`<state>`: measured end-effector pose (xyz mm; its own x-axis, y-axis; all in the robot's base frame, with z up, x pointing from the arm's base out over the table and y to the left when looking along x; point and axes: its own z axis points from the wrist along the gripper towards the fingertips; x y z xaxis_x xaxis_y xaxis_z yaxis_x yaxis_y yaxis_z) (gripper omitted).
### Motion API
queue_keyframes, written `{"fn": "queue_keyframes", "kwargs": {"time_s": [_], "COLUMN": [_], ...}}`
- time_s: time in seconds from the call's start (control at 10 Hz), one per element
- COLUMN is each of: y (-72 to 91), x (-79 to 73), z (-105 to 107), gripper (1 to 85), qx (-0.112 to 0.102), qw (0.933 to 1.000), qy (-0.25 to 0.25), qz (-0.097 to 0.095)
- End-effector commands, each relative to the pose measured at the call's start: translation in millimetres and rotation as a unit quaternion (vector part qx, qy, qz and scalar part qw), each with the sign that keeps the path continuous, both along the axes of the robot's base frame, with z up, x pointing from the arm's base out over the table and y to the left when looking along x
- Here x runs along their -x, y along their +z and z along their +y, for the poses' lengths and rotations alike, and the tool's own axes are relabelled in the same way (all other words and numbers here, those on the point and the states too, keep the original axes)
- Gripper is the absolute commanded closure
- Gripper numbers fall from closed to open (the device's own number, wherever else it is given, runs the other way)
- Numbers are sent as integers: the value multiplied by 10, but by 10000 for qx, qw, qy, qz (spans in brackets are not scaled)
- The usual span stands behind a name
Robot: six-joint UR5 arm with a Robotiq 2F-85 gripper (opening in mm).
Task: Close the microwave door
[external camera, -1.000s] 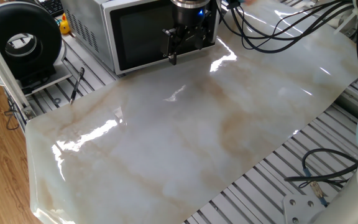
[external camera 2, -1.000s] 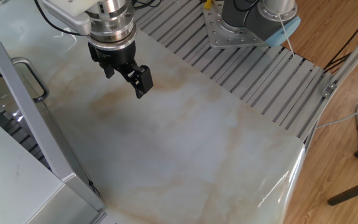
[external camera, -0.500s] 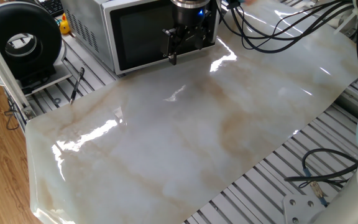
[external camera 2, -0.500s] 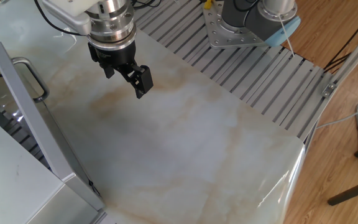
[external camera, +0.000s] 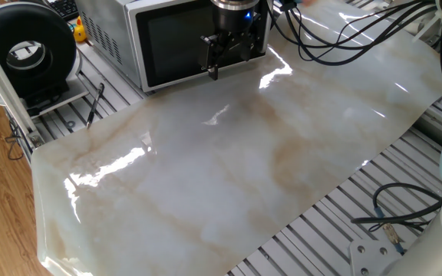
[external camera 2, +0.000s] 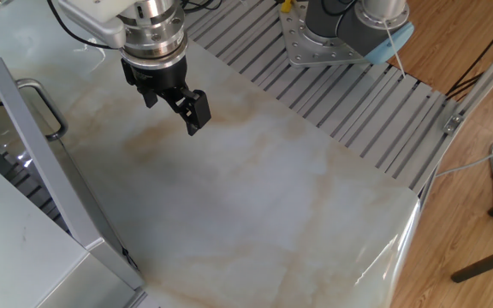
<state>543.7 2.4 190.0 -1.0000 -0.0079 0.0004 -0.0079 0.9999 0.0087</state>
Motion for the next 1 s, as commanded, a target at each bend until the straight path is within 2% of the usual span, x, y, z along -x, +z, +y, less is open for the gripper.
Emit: {"fn": "queue_keyframes", "kwargs": {"time_s": [0.0,0.9], "y": [16,12], "x": [-272,-245], "z": [86,46], "gripper": [843,840], "qx": [-110,-34], "qw": [9983,9985], "qy": [226,253], "qz": [-532,-476]}}
